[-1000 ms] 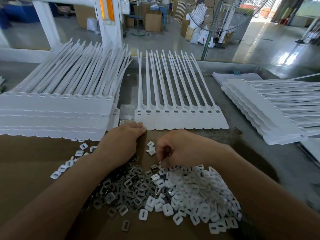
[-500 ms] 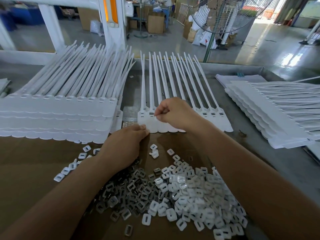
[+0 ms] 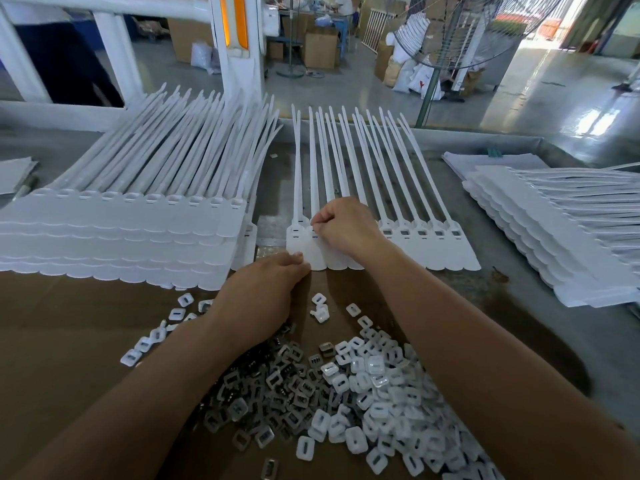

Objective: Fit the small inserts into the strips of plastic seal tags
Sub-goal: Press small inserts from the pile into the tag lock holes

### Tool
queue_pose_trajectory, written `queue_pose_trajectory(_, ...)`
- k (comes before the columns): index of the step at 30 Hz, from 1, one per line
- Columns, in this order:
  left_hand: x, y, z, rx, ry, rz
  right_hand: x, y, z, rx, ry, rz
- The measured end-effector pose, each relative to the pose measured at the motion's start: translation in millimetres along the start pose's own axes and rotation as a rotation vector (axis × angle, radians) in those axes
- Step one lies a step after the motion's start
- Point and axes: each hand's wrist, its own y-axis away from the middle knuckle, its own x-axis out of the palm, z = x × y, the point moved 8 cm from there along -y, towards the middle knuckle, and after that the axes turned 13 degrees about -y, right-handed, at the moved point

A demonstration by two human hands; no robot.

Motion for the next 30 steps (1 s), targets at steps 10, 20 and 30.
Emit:
queue_pose_trajectory(10,-1.2,1.4,-1.2,0.005,-0.001,-0.003,0.4,-0.6,1.7,-0.006,0.010,-0.055)
queue_pose_trajectory(20,-0.2,0.0,-0.2,-0.008,0.004,0.018,-2.3,-12.1,-5.4,0.145,-0.040,-0.035)
queue_pose_trajectory(30,-1.2,-1.2,0.2,-0.011,0.001,0.011,-6.5,-5.9,-0.6,0.054,-0.076,0.004)
